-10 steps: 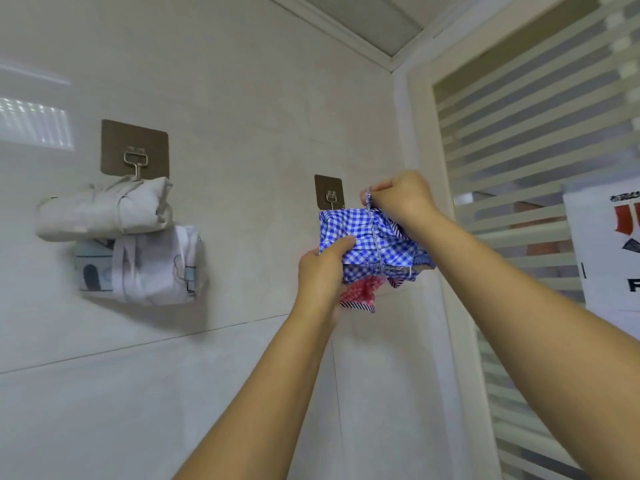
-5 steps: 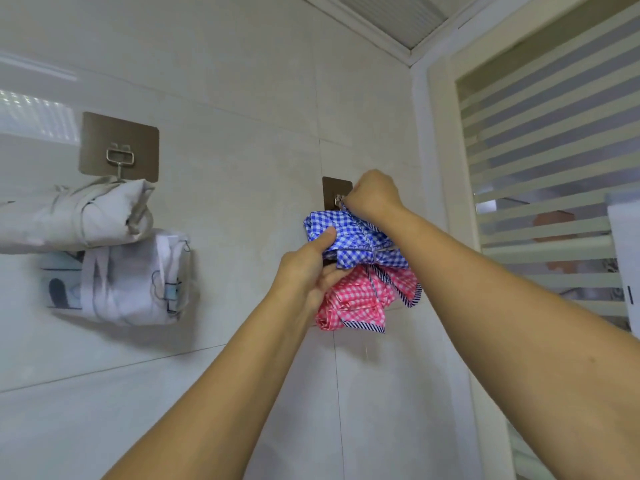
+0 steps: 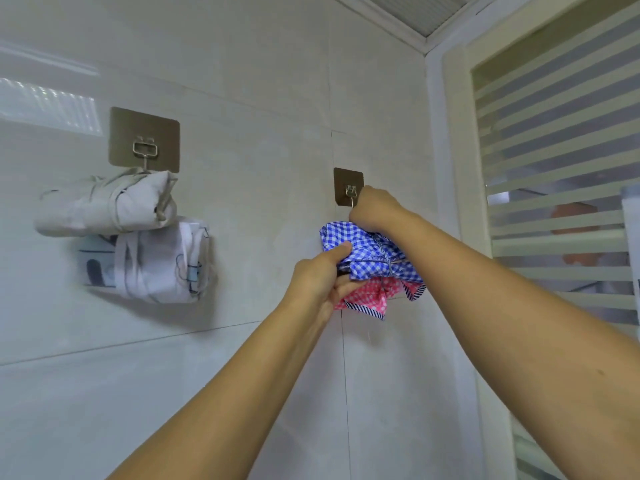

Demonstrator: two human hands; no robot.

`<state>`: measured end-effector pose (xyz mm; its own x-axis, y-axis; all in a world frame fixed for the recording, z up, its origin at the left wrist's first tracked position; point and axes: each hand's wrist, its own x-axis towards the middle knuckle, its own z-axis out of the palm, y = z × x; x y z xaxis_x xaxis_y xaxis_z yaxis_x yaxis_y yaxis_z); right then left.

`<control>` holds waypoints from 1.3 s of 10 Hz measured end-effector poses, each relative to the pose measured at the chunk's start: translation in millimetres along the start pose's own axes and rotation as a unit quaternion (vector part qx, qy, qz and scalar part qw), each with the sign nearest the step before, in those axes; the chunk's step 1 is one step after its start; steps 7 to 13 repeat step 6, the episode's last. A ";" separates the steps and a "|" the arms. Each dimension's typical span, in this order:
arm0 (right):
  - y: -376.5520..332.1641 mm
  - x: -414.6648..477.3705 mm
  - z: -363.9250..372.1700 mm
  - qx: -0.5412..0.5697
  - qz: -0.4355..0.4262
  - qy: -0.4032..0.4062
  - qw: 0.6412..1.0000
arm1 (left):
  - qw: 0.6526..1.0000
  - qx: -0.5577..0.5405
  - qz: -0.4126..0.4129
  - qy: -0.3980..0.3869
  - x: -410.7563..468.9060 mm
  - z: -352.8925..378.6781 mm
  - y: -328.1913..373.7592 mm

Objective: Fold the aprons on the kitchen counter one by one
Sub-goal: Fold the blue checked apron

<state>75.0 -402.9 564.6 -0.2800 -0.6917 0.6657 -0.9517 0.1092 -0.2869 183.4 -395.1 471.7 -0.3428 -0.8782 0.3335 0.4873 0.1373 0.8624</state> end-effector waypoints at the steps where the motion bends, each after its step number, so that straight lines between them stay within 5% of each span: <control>1: 3.8 -10.2 4.7 0.003 -0.026 0.023 0.999 | 1.000 -0.007 0.003 0.002 -4.5 0.2 -5.1; 4: 22.1 -63.8 24.4 -0.182 -0.180 0.062 0.965 | 0.997 0.056 0.033 0.040 -14.2 -7.4 -17.5; 6: 45.3 -100.2 31.8 -0.099 -0.191 0.084 0.973 | 0.983 0.177 0.041 0.028 -31.3 -16.6 -28.4; 13: 45.3 -100.2 31.8 -0.099 -0.191 0.084 0.973 | 0.983 0.177 0.041 0.028 -31.3 -16.6 -28.4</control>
